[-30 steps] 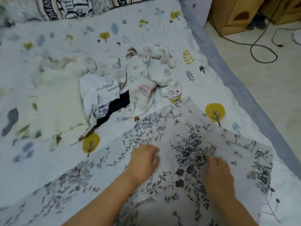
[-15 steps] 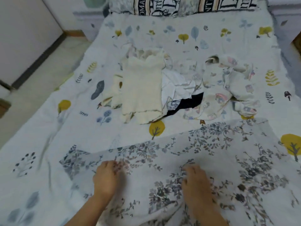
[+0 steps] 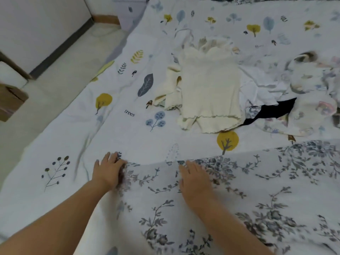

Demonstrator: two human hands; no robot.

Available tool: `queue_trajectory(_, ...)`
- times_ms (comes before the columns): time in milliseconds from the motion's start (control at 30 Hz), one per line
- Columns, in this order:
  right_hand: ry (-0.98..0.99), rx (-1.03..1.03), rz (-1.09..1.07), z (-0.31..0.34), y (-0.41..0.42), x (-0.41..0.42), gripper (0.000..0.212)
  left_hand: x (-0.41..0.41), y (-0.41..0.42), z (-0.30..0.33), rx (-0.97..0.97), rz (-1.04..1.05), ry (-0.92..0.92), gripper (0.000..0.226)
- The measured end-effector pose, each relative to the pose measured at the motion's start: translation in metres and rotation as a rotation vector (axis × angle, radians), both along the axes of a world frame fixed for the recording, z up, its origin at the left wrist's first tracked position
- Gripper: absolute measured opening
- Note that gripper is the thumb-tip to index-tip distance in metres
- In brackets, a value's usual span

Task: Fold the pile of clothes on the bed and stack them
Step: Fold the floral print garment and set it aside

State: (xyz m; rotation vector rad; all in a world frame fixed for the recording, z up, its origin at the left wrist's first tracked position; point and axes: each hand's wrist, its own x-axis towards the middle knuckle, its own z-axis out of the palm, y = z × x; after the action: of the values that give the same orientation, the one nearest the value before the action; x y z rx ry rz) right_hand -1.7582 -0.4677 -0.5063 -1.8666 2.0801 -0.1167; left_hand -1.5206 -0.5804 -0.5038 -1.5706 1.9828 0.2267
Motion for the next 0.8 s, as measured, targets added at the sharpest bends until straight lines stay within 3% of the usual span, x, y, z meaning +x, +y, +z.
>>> queue_trajectory(100, -0.001, 0.121, 0.044, -0.007, -0.023, 0.014, 0.056, 0.011, -0.022, 0.000, 0.077, -0.218, 0.126, 0.025)
queue_trajectory(167, 0.028, 0.206, 0.066, -0.014, -0.039, 0.018, 0.059, 0.017, -0.030, 0.005, 0.157, -0.219, 0.327, 0.007)
queue_trajectory(233, 0.042, 0.288, 0.090, -0.021, -0.052, 0.023, 0.065, 0.022, -0.035, 0.016, 0.222, -0.101, 0.568, 0.029)
queue_trajectory(333, 0.056, 0.371, 0.126, -0.021, -0.066, 0.030, 0.048, 0.022, -0.046, 0.032, 0.225, 0.151, 0.842, 0.022)
queue_trajectory(433, 0.003, 0.168, 0.031, -0.012, -0.072, 0.030, 0.010, 0.018, -0.058, 0.047, 0.342, 0.281, 0.949, 0.033)
queue_trajectory(500, -0.128, 0.000, -0.099, 0.000, -0.076, 0.025, 0.018, 0.021, -0.063, 0.049, 0.507, 0.409, 1.035, 0.048)
queue_trajectory(567, -0.251, -0.147, -0.203, 0.010, -0.079, 0.015, 0.021, 0.031, -0.068, 0.043, 0.764, 0.683, 1.211, 0.056)
queue_trajectory(633, -0.315, -0.254, -0.276, 0.019, -0.081, 0.004, 0.021, 0.037, -0.071, 0.031, 0.956, 0.968, 1.407, 0.047)
queue_trajectory(667, -0.355, -0.301, -0.313, 0.023, -0.082, -0.001, 0.021, 0.037, -0.069, 0.023, 0.977, 1.017, 1.435, 0.041)
queue_trajectory(733, -0.437, -0.378, -0.377, 0.032, -0.085, -0.011, 0.022, 0.034, -0.063, 0.012, 0.903, 0.968, 1.342, 0.040)
queue_trajectory(800, -0.470, -0.412, -0.422, 0.039, -0.088, -0.019, 0.022, 0.026, -0.059, 0.005, 0.808, 0.751, 1.270, 0.043)
